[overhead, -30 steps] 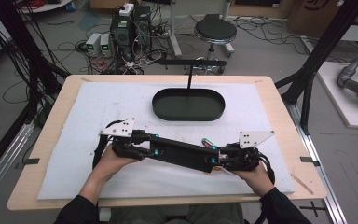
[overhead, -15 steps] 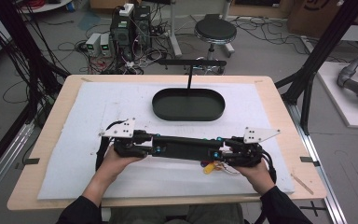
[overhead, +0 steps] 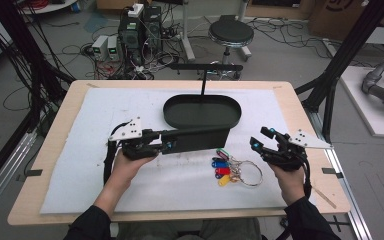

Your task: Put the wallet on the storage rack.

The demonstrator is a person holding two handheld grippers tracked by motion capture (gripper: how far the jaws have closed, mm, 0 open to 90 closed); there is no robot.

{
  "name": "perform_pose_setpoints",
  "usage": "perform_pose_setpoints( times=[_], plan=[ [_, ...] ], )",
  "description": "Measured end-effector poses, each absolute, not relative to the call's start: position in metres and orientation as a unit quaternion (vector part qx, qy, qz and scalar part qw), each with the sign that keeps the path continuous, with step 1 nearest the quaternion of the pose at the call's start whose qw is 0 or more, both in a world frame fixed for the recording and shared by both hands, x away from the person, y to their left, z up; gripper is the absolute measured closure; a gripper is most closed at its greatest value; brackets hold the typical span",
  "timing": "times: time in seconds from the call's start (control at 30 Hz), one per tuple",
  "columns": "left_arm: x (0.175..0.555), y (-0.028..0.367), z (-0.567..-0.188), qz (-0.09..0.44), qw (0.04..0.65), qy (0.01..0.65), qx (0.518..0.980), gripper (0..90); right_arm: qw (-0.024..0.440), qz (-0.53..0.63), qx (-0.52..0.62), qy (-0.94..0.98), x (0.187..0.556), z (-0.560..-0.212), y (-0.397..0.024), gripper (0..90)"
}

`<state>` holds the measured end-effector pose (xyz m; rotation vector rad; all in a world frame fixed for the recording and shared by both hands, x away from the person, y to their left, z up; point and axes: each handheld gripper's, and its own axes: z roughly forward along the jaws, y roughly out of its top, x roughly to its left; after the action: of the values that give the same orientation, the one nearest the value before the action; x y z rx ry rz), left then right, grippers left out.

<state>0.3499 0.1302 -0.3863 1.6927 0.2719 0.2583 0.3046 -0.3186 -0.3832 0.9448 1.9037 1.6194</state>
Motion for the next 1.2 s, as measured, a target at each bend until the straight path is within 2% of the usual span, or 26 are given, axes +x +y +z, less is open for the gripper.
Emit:
perform_pose_setpoints(
  times=[0.17,0.47,0.93,1.2],
  plan=[
    [0.362,0.123,-0.382,0.139,0.648,0.135,0.737,74.1,0.256,0.575,0.366,0.686,0.307,-0.386,-0.328,36.5],
    [0.39,0.106,-0.381,0.169,0.641,0.153,0.733,74.1,0.27,0.561,0.37,0.689,0.308,-0.387,-0.329,36.4],
    [0.433,0.083,-0.395,0.177,0.632,0.189,0.73,74.1,0.273,0.557,0.375,0.689,0.311,-0.388,-0.332,36.5],
    [0.456,0.072,-0.412,0.182,0.638,0.224,0.713,74.0,0.272,0.556,0.376,0.69,0.31,-0.389,-0.332,36.5]
  ],
)
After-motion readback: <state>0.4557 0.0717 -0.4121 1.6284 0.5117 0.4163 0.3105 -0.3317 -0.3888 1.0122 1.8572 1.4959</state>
